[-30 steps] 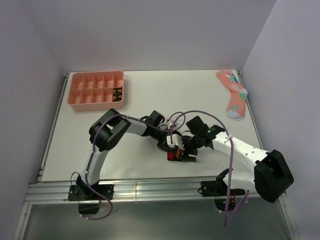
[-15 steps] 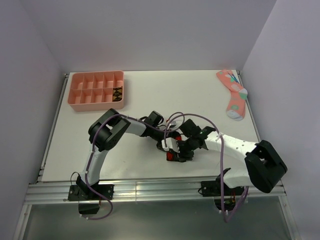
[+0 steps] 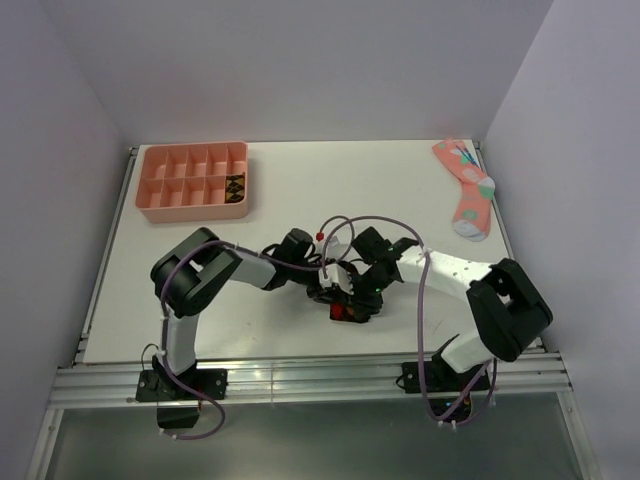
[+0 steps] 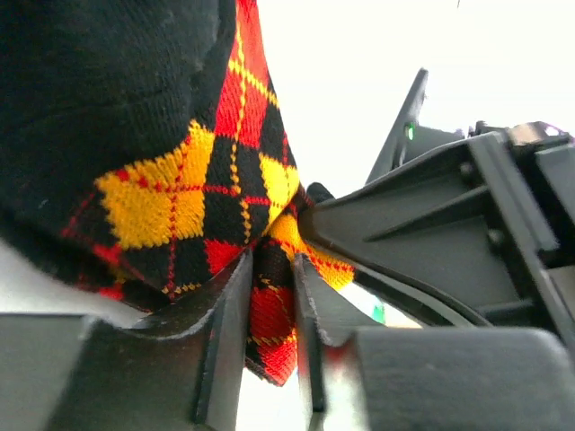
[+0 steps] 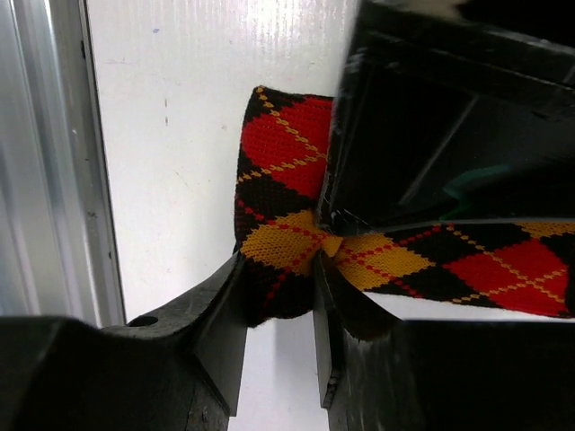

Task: Roll the socks
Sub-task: Roll the sock at the center of the board.

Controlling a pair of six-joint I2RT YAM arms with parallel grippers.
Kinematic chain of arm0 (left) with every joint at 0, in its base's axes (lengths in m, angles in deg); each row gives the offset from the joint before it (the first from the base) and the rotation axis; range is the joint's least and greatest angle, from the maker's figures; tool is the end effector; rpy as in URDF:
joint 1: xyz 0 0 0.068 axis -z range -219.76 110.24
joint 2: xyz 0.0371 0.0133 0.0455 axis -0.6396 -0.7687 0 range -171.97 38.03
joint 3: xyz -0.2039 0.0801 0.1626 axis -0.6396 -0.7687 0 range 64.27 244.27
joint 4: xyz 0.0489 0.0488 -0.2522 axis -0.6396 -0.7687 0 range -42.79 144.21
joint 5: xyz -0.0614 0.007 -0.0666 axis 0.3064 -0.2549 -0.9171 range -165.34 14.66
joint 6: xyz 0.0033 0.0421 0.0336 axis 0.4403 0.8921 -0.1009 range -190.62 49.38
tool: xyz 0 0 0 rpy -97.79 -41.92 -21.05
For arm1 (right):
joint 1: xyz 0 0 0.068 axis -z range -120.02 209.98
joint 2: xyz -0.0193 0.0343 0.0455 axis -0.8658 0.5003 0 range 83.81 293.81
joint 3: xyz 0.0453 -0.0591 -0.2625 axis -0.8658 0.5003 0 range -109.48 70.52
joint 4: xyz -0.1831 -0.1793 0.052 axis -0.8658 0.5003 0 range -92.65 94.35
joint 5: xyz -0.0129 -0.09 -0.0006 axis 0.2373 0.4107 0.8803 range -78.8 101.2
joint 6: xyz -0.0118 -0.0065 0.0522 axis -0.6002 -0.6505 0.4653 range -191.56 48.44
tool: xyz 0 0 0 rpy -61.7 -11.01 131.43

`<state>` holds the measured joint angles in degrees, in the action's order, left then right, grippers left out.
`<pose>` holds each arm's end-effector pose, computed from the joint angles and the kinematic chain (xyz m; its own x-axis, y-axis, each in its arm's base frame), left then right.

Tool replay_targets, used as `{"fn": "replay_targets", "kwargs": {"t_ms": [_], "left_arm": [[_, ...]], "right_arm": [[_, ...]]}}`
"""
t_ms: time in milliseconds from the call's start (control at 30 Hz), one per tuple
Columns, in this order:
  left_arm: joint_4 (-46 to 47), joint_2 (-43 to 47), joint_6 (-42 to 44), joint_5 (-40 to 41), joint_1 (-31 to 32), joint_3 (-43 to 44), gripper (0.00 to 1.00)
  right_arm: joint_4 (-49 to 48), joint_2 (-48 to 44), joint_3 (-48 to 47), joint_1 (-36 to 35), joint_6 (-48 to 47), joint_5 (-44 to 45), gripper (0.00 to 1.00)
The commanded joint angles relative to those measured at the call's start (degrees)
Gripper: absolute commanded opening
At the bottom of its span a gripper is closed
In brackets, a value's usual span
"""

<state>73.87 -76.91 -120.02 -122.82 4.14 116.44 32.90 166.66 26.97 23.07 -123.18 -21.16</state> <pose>0.2472 -0.2743 0.0954 -0.9706 0.2220 -0.0926 0.1834 0.4338 -0.8821 0.1821 0.1607 0.1664 0.0061 -0.8235 -0.5672 -0.9894 -0.0871 0.1159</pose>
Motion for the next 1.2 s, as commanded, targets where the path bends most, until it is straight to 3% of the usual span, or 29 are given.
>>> {"fn": "replay_targets", "kwargs": {"t_ms": [0,233,467,767,833,1000,1167], "left_arm": [[9.85,2.78,-1.21,14.6,-0.04,-3.29,0.32],[29.71,6.21,-7.63,21.1,-0.04,-11.55,0.4],[47.38,9.29,-11.58,25.76,-0.92,-21.03,0.41],[54.85,19.65,-1.58,30.61,-1.45,-32.2,0.38],[53.3,22.81,0.97,29.99,-1.19,-32.65,0.36],[29.71,29.23,17.48,35.52,6.34,-26.77,0.37],[19.91,26.97,24.35,35.71,9.98,-20.44,0.41]], "right_arm": [[5.4,4.95,-2.84,1.31,-0.24,-1.39,0.29],[8.57,10.66,-5.14,3.42,-0.68,-4.55,0.29],[12.34,16.11,-8.65,5.44,-1.55,-5.87,0.29],[23.15,26.13,-19.45,10.18,-2.18,-7.98,0.29],[26.22,28.68,-21.39,10.62,-2.0,-7.98,0.29],[31.41,34.47,-27.37,11.07,-1.12,-6.58,0.29],[34.76,38.61,-32.64,12.03,1.42,-4.82,0.29]]}}
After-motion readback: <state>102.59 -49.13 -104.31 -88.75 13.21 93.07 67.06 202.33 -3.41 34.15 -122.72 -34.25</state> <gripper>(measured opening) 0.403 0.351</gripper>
